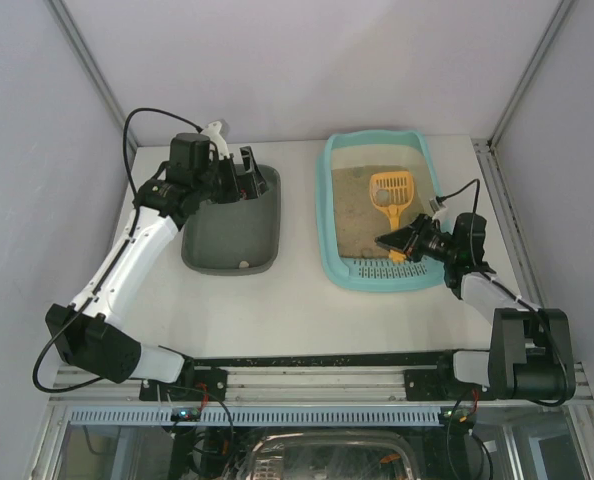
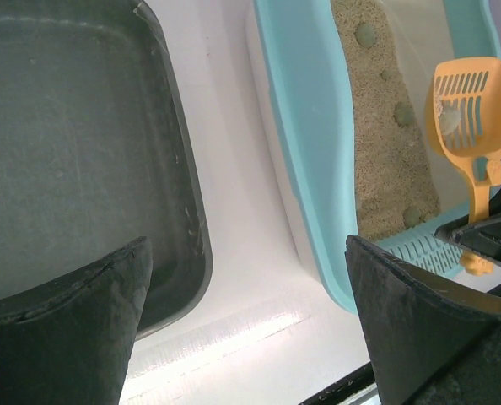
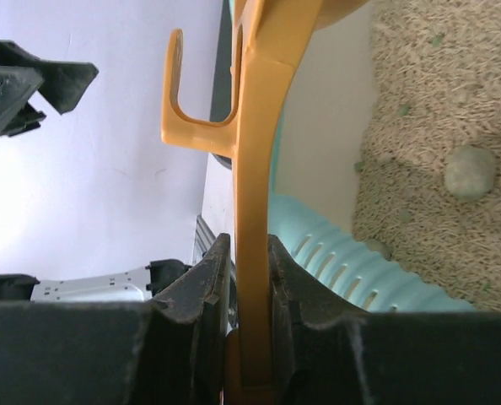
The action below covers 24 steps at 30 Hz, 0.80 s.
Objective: Clean the litter box
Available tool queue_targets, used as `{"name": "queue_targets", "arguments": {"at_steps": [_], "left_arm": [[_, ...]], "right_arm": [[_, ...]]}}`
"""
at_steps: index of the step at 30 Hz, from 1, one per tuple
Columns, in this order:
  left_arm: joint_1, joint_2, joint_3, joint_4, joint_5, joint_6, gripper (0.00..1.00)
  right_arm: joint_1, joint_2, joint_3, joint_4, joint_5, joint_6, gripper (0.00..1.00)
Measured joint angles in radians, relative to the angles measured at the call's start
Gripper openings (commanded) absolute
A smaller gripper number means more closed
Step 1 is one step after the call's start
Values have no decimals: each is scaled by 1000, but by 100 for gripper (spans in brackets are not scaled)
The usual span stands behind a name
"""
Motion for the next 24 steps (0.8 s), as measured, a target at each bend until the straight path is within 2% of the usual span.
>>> {"name": "queue_targets", "arguments": {"at_steps": [5, 11, 24], "left_arm": [[0, 0, 0, -5, 0, 8, 100], [3, 0, 0, -12, -5, 16, 100], [29, 0, 0, -13, -6, 15, 100]], "right_arm": [[23, 23, 31, -64, 27, -34, 0], [42, 68, 45, -51, 35, -32, 0], [7, 157, 48, 64, 20, 41, 0]]}}
